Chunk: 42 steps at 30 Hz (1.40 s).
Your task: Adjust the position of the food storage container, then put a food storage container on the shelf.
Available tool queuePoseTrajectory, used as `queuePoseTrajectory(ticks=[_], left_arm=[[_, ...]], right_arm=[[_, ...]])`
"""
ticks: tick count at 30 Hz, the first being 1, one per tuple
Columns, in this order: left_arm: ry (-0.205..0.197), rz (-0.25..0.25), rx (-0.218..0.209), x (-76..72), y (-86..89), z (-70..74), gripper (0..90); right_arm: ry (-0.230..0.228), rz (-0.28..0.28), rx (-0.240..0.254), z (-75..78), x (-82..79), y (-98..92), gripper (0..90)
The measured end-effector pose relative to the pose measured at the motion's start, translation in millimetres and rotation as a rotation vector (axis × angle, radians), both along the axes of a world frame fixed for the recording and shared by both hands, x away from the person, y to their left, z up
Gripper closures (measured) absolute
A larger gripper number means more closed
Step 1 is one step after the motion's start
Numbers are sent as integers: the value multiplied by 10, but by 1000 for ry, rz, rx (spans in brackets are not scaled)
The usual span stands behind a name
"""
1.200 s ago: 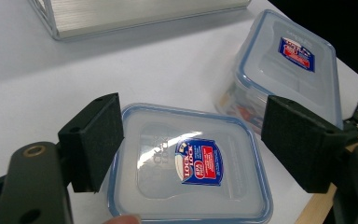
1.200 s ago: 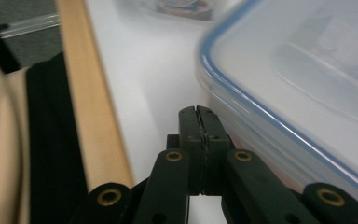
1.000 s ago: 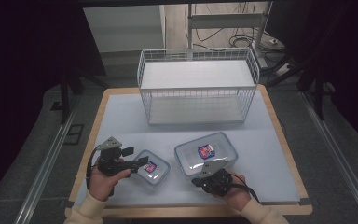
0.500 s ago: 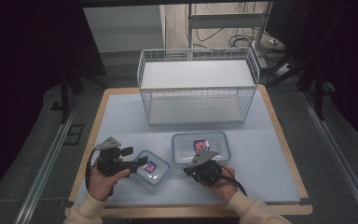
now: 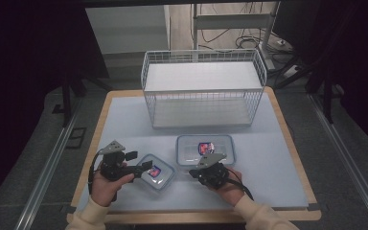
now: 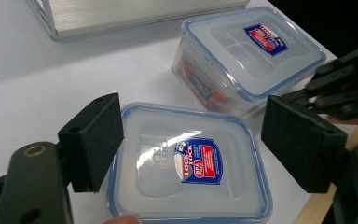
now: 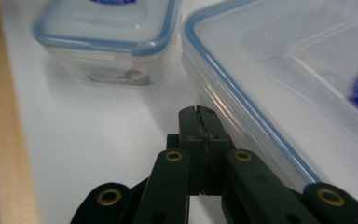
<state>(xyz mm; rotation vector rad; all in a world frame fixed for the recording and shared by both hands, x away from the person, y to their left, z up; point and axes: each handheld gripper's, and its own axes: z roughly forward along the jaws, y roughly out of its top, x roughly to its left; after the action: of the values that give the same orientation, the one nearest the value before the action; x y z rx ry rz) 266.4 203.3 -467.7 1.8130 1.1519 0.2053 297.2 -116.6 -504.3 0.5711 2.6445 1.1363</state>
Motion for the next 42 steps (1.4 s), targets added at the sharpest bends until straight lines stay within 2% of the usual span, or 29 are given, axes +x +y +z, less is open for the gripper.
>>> queuePoseTrajectory(ticks=[5,8,9,11,12,16,17,21,28,29,30,31,32,33,36,39,42], left_arm=[[2,3,-1,9,19,-5,208],[3,5,0,11,14,-5,208],[3,5,1,12,8,-3,208],[2,5,1,15,3,-2,208],[5,6,-1,16,-1,-2,208],[10,4,-2,34,-16,-11,208],[9,2,1,43,-22,-16,207],[15,-4,0,62,-53,-24,207],[9,5,14,78,-58,-34,207],[1,7,32,78,-65,-34,207],[-2,6,38,78,-75,-35,207],[0,2,35,82,-83,-35,207],[2,1,33,87,-89,-36,209],[3,1,35,95,-99,-36,209],[18,-3,22,134,-142,-36,208],[41,-10,4,209,-200,-38,201],[71,-19,-15,316,-280,-36,188]], right_arm=[[-2,-32,59,172,-84,-293,897],[-6,-78,94,270,-99,-543,897],[-26,-114,94,314,-104,-703,897],[-29,-131,97,327,-112,-758,896],[-34,-158,110,347,-121,-894,896],[-28,-219,126,361,-131,-1136,896],[-17,-248,134,354,-117,-1246,896],[-10,-286,125,320,-76,-1362,892],[1,-307,129,297,-36,-1438,865],[-3,-304,129,298,-35,-1439,775],[-3,-304,129,298,-35,-1439,775],[-11,-306,128,300,-39,-1433,706],[-16,-311,136,303,-41,-1426,591],[-15,-317,142,307,-40,-1423,536],[11,-339,203,327,-14,-1423,317],[50,-354,239,342,34,-1416,234],[106,-347,290,344,131,-1413,201]])
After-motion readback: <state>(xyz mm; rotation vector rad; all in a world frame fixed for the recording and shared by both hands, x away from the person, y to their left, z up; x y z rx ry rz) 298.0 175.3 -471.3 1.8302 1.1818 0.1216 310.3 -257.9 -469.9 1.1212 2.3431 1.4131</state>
